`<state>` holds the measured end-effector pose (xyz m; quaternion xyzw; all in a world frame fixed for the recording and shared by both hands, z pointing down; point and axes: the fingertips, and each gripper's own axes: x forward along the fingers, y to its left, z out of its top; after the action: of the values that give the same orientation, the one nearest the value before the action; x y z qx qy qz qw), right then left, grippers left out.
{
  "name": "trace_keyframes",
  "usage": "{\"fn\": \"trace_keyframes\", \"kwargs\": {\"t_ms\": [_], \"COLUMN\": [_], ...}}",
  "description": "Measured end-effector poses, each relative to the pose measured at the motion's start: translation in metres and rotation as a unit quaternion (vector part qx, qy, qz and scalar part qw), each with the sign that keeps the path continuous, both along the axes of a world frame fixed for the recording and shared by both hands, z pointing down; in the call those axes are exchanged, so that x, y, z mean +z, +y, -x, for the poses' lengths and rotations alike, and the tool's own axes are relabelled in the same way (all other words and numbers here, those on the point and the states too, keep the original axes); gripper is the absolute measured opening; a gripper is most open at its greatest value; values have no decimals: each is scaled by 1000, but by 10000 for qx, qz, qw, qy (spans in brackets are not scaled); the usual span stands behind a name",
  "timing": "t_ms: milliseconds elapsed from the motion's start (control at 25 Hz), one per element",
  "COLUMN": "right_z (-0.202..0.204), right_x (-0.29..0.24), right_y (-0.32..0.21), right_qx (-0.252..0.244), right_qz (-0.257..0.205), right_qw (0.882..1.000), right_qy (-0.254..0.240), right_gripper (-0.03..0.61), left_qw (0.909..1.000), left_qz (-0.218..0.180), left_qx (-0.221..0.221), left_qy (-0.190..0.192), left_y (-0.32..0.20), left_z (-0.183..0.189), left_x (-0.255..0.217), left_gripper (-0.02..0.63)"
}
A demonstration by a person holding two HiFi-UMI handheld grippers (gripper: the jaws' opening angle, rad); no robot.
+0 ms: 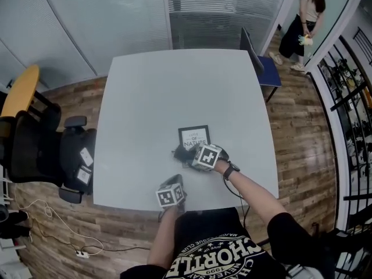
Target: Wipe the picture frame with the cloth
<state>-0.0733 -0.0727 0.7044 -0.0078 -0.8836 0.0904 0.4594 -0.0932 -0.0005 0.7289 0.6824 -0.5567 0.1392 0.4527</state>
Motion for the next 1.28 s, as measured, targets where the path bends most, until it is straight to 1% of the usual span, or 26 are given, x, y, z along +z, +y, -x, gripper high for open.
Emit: {"fn": "trace_keyframes", "kwargs": {"t_ms": [80, 160, 240, 320, 480, 600, 800, 960, 1080, 1280], "right_z": [20, 29, 26, 18, -11, -39, -98, -137, -154, -161], "right_x": [8, 24, 34, 34, 32, 30, 33, 35, 46, 48], "right_y": [13, 20, 22, 20, 7, -3, -13, -15, -11, -11], "right_qx": [-264, -364, -254, -59, 264, 622, 1296, 1787, 2018, 2285], "right_qz": [-44, -8, 123, 266, 217, 192, 243, 310, 362, 417], "right_qw": [9994, 9982, 9974, 9975, 9967, 9958, 9893, 9812, 9759, 9707], "right_qy": [201, 471, 663, 659, 739, 650, 633, 662, 742, 619], "right_gripper": [81, 81, 81, 81, 81, 81, 81, 81, 81, 81], "left_qw": [9999, 9997, 9993, 9992, 9995, 9996, 9992, 9986, 9985, 9986], "left_qz": [6, 26, 49, 50, -12, -69, -214, -290, -284, -297], "left_qx": [-114, -246, -347, -360, -284, -148, 139, 320, 374, 332], "left_qy": [-4, 69, 143, 148, 142, 248, 317, 307, 289, 272], "left_y": [7, 13, 17, 19, 15, 9, -3, -10, -9, -4], "left_z": [8, 15, 18, 19, 20, 12, -10, -23, -26, -25], "left_x": [-1, 0, 2, 3, 0, -2, -12, -19, -20, -23], "left_gripper": [-3, -3, -3, -3, -3, -3, -3, -3, -3, -3]}}
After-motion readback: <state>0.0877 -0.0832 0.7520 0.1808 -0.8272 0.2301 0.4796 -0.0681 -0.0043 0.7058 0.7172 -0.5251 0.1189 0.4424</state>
